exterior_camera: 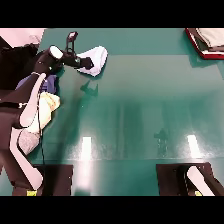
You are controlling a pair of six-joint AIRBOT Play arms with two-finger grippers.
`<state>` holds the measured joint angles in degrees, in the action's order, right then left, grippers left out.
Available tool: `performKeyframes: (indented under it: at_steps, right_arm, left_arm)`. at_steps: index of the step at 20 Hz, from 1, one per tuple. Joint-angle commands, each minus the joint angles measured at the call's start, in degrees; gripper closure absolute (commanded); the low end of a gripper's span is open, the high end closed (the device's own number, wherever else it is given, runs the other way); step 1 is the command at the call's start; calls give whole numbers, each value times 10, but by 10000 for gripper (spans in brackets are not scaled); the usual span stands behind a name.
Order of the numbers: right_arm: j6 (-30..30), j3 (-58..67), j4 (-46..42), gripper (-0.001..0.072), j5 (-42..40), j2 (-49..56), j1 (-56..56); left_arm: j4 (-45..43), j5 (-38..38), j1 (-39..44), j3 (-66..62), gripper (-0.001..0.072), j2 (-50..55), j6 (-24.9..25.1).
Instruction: Fold the shirts.
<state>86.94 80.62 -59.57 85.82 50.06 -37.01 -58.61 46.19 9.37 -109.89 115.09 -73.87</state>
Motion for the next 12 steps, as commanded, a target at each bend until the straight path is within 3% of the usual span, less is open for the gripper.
performKeyframes:
  at_steps: [1,4,5,7,8,12]
  right_arm:
    - [0,0,0,692,5,0,0]
    - [0,0,0,692,3,0,0]
    - [0,0,0,693,0,0,0]
    - [-1,0,-1,692,-8,0,0]
    - [-1,0,0,692,-12,0,0]
    - [-1,1,27,692,-46,0,0]
  left_arm:
    - [-31,-49,4,3,87,25,-33]
    - [-28,-81,7,2,91,39,-42]
    - [-24,-86,10,2,214,41,-42]
    - [-19,-96,16,1,618,42,-42]
    - [-9,-93,18,-4,684,42,-41]
    - [8,26,18,-100,685,19,-31]
